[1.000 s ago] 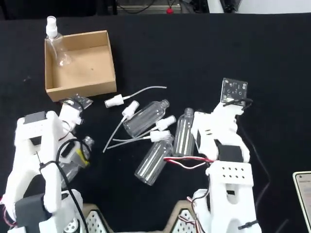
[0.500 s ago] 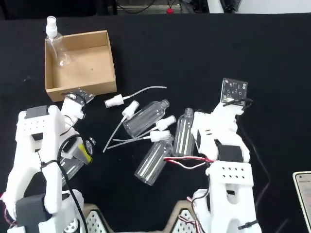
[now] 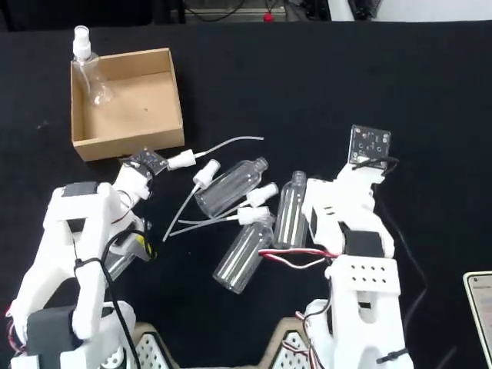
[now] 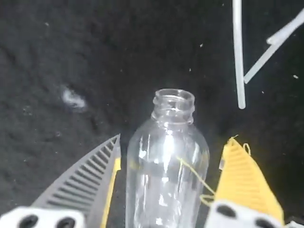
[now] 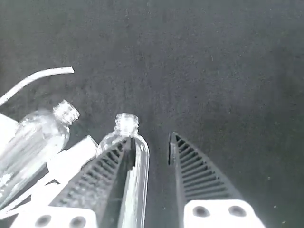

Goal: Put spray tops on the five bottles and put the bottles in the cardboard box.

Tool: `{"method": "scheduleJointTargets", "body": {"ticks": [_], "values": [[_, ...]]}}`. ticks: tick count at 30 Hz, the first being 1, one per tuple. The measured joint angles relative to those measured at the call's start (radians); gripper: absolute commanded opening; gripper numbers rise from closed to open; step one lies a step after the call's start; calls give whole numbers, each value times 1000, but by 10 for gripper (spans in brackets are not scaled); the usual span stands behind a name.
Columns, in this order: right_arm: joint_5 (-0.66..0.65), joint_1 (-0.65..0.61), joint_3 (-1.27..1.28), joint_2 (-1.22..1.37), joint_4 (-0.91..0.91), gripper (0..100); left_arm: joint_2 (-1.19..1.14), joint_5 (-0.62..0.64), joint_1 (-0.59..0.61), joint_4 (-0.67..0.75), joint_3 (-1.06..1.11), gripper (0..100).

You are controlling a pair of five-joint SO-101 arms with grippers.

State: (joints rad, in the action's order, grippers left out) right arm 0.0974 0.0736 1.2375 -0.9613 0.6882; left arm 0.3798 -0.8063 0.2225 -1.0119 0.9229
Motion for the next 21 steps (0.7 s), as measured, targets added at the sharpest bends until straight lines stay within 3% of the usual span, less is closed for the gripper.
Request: {"method": "scheduleJointTargets", "body": {"ticks": [4,9,18,21], "values": [[0,2,-2,0,-3,113,0,0,0,5,0,313],[0,0,-2,0,-3,113,0,0,0,5,6,168],[0,0,-2,0,-3,113,18,5,-2,5,29,191],[-15,0,-5,0,5,113,107,63,-2,5,29,191]]}}
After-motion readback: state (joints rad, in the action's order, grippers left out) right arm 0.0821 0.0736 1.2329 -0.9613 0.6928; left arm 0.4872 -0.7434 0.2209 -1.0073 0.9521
